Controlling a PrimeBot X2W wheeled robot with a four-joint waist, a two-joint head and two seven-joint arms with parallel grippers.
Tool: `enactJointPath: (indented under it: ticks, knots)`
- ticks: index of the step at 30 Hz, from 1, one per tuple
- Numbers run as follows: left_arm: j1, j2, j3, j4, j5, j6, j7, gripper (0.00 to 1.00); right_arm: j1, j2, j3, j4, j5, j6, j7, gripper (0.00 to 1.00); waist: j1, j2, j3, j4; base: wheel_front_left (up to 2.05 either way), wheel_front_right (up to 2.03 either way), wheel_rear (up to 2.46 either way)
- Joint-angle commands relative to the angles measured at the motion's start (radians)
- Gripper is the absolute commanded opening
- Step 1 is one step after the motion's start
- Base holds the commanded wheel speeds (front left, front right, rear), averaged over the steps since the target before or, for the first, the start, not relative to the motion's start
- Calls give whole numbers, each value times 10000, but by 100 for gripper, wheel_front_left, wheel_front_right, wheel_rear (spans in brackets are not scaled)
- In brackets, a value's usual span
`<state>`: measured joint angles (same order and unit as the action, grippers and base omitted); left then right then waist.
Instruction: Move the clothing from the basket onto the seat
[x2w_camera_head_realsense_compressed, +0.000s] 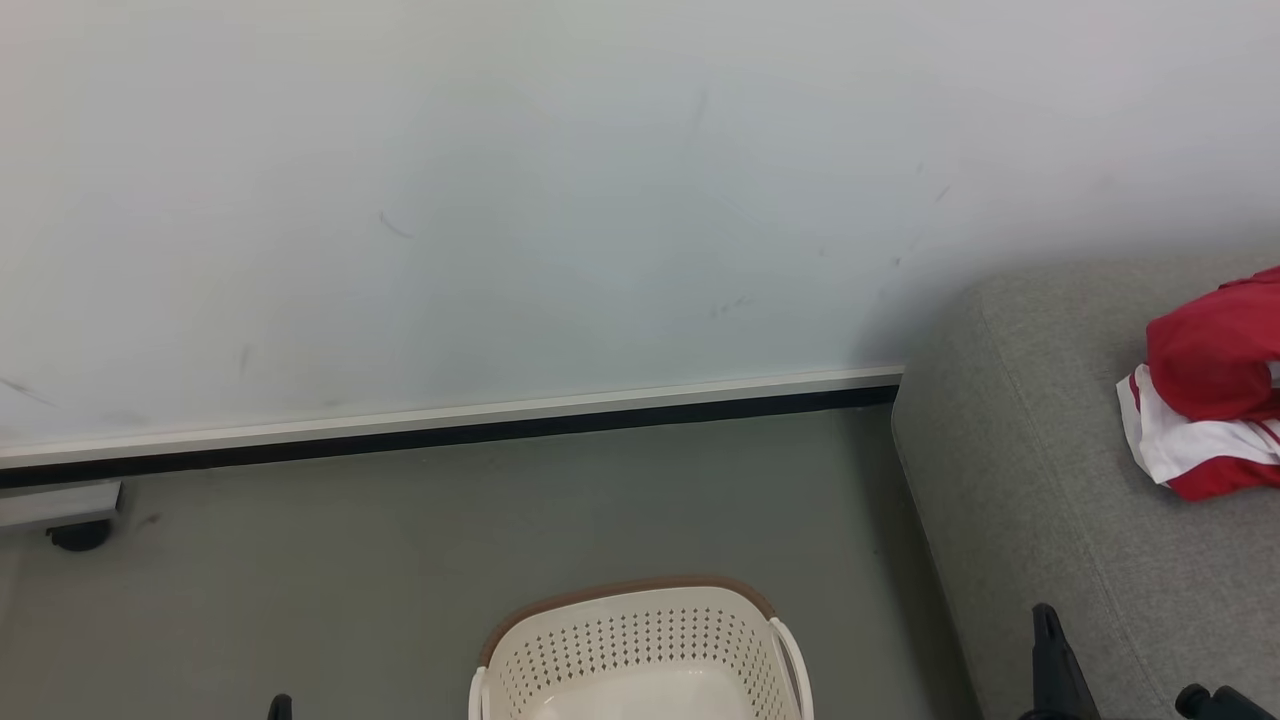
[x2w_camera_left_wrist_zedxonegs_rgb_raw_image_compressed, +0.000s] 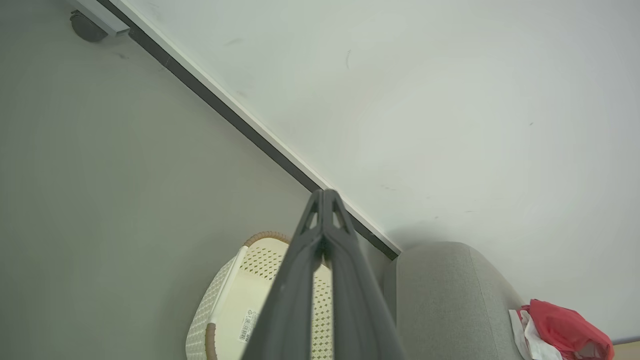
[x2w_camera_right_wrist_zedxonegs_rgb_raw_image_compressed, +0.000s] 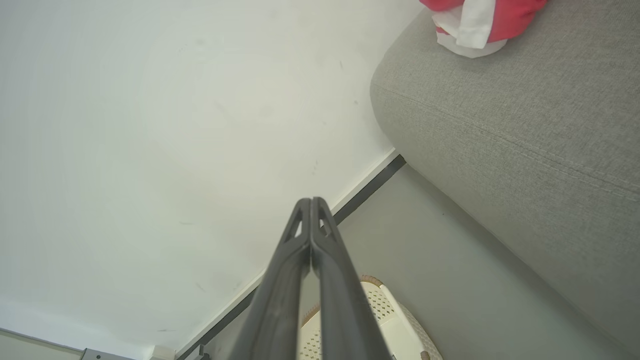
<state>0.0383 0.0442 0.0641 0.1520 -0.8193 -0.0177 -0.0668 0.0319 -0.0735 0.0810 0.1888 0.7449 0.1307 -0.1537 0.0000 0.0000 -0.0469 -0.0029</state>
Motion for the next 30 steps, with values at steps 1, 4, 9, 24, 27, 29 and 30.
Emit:
enactJointPath:
  ticks: [1, 4, 9, 24, 27, 29, 30]
  knots:
    - [-221, 57, 83, -65, -344, -87, 99, 0, -164, -84, -60, -157, 418, 1, 55, 0, 0, 0, 9, 1, 0, 0, 0]
    - [-280, 59, 113, -33, -729, -146, 218, 0, -165, -92, -113, -188, 857, 1, 132, 0, 0, 0, 26, 2, 0, 0, 0]
    - [-358, 62, 158, 23, -1340, -231, 404, 0, -168, -104, -201, -239, 1566, 1, 254, 0, 0, 0, 55, 3, 0, 0, 0]
    - [-544, 68, 281, 160, -2909, -447, 888, 0, -175, -116, -445, -368, 3360, 1, 577, 0, 0, 0, 135, 8, 0, 0, 0]
    - [-591, 70, 306, 188, -3208, -493, 984, 0, -177, -117, -493, -385, 3709, 1, 651, 0, 0, 0, 152, 9, 0, 0, 0]
    - [-625, 70, 322, 204, -3420, -527, 1043, 0, -178, -117, -527, -398, 3938, 1, 690, 0, 0, 0, 163, 9, 0, 0, 0]
    - [-637, 71, 330, 213, -3519, -530, 1080, 0, -179, -117, -543, -404, 4054, 1, 717, 0, 0, 0, 169, 10, 0, 0, 0]
